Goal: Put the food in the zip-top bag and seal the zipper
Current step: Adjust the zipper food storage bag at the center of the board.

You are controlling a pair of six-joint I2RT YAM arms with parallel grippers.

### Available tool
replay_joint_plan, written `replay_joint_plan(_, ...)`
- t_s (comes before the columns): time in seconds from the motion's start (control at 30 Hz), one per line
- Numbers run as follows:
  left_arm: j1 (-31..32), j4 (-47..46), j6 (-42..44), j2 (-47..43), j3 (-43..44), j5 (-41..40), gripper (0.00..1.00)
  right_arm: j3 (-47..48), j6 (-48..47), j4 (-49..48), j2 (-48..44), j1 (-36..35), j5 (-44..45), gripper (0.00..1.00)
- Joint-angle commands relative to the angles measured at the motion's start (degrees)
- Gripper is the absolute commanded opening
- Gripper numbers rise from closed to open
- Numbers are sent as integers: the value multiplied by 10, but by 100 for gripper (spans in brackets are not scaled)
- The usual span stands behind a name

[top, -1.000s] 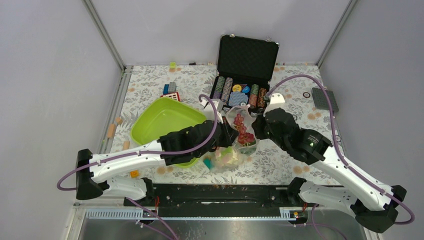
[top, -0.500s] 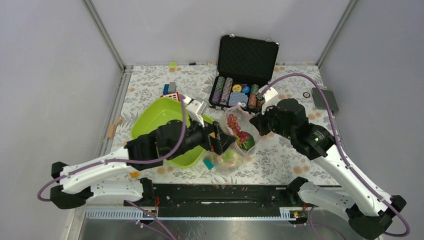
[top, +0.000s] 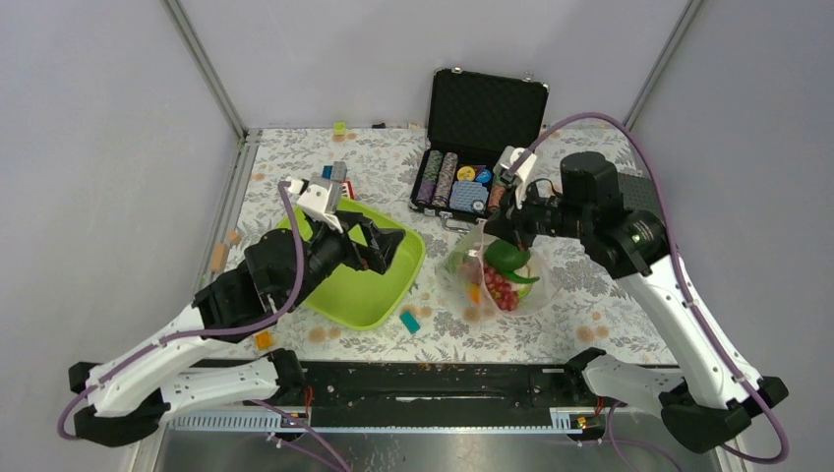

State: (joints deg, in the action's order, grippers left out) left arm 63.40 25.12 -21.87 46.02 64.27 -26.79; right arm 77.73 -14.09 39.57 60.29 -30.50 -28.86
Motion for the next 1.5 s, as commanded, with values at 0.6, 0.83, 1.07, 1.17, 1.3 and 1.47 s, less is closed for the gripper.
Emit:
replay_joint_plan(0.6,-68,-262,263,138,-134,383,86,74,37,34,141,30,-151,6)
replay_joint_plan(0.83,-70,-289,291,141,-154,362,85,68,10,38,138,36,-172,6)
replay_joint_plan(1.07,-73,-343,305,162,-170,396,79,88,4,57,154,41,-193,7)
replay_joint_plan(1.17,-75,-345,314,179,-162,388,79,85,-3,65,151,42,-195,7)
replay_joint_plan(1.3,-78,-351,310,193,-153,419,71,81,-4,65,151,42,-195,8)
replay_joint_plan(1.47,-77,-361,295,199,-154,454,16,87,7,65,156,44,-182,8)
